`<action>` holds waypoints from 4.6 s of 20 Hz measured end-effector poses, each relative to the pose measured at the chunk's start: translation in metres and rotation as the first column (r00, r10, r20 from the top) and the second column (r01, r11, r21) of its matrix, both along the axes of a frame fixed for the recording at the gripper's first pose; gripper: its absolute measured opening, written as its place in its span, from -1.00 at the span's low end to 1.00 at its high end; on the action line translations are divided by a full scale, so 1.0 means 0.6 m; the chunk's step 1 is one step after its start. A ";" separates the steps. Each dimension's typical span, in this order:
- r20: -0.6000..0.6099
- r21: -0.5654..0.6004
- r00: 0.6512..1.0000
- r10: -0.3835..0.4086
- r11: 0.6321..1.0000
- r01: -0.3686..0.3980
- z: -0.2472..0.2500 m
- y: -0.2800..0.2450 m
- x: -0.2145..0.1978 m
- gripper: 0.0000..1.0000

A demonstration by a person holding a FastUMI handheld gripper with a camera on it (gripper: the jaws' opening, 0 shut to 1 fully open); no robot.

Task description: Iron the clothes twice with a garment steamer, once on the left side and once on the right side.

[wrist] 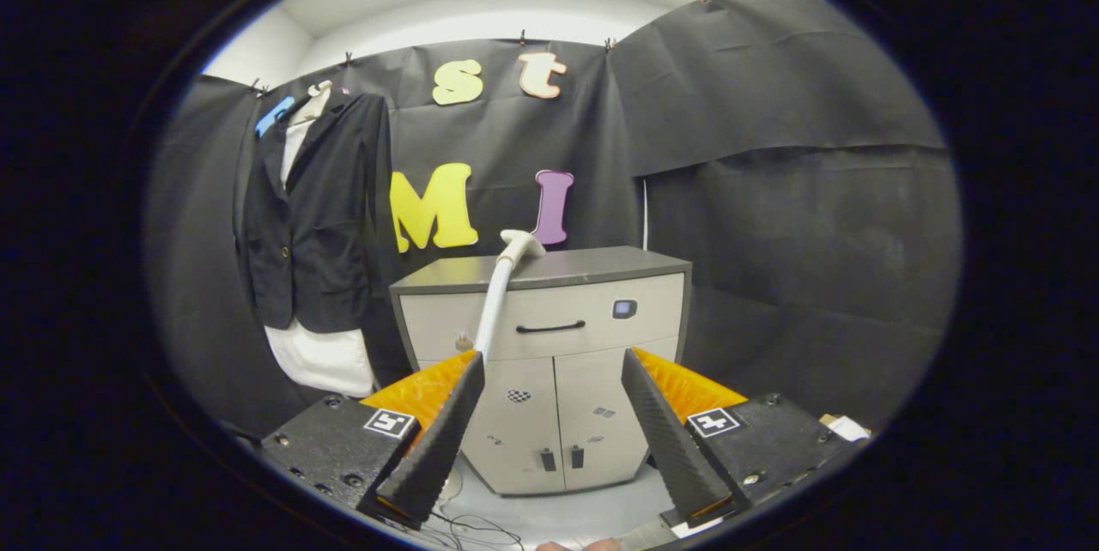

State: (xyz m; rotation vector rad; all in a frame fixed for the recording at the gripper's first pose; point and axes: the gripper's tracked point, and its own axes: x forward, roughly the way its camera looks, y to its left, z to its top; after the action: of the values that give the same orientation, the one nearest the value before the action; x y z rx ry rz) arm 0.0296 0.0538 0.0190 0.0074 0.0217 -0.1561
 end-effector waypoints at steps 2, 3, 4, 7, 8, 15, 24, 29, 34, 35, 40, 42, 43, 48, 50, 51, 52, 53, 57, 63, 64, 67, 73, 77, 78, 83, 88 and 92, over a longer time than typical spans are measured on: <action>0.012 -0.001 1.000 -0.001 1.000 0.001 0.011 0.022 0.007 1.00; 0.017 -0.004 1.000 -0.002 1.000 0.002 0.017 0.032 0.010 1.00; 0.020 -0.004 1.000 -0.001 1.000 0.001 0.022 0.040 0.016 1.00; 0.016 0.009 1.000 0.011 1.000 -0.011 0.030 0.062 0.031 1.00; 0.015 0.012 1.000 0.013 1.000 -0.013 0.034 0.065 0.039 1.00; -0.023 0.035 0.999 0.041 0.999 -0.040 0.068 0.052 0.143 1.00; -0.158 0.140 0.978 0.138 0.983 -0.116 0.151 0.024 0.379 1.00; -0.260 0.170 0.944 0.203 0.972 -0.162 0.176 0.038 0.486 1.00; -0.380 0.209 0.890 0.251 0.961 -0.182 0.160 0.051 0.575 0.99; -0.410 0.224 0.877 0.250 0.960 -0.169 0.154 0.047 0.592 0.99; -0.474 0.268 0.849 0.233 0.957 -0.113 0.130 0.029 0.663 0.90; -0.504 0.276 0.833 0.226 0.957 -0.092 0.114 0.026 0.679 0.79; -0.518 0.286 0.825 0.226 0.955 -0.082 0.108 0.027 0.682 0.73; -0.562 0.266 0.813 0.151 0.964 0.004 0.085 0.018 0.700 0.30; -0.567 0.290 0.809 0.154 0.957 0.021 0.083 0.027 0.698 0.09; -0.563 0.281 0.813 0.147 0.960 0.021 0.085 0.025 0.698 -0.02; -0.560 0.282 0.816 0.144 0.959 0.025 0.087 0.027 0.700 -0.13; -0.556 0.282 0.819 0.142 0.959 0.025 0.087 0.028 0.701 -0.23; -0.472 0.289 0.874 0.114 0.957 0.031 0.114 0.022 0.694 -0.35; -0.314 0.241 0.943 0.109 0.970 -0.032 0.178 0.034 0.639 -0.37; -0.293 0.241 0.950 0.107 0.970 -0.035 0.184 0.033 0.622 -0.37; -0.247 0.241 0.963 0.109 0.969 -0.048 0.206 0.037 0.581 -0.36; -0.199 0.281 0.974 0.106 0.959 -0.047 0.220 0.045 0.528 -0.37; -0.180 0.295 0.977 0.116 0.954 -0.059 0.212 0.059 0.478 -0.37; -0.176 0.292 0.978 0.114 0.955 -0.059 0.208 0.061 0.462 -0.37; -0.142 0.206 0.987 0.077 0.977 -0.047 0.209 0.086 0.371 -0.38; -0.122 0.160 0.991 0.056 0.986 -0.035 0.191 0.126 0.265 -0.37; -0.122 0.112 0.993 0.006 0.994 0.007 0.154 0.142 0.175 -0.38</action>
State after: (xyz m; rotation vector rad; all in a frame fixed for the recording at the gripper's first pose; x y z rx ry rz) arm 0.1346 0.1388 0.1115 0.1097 0.1528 -0.1555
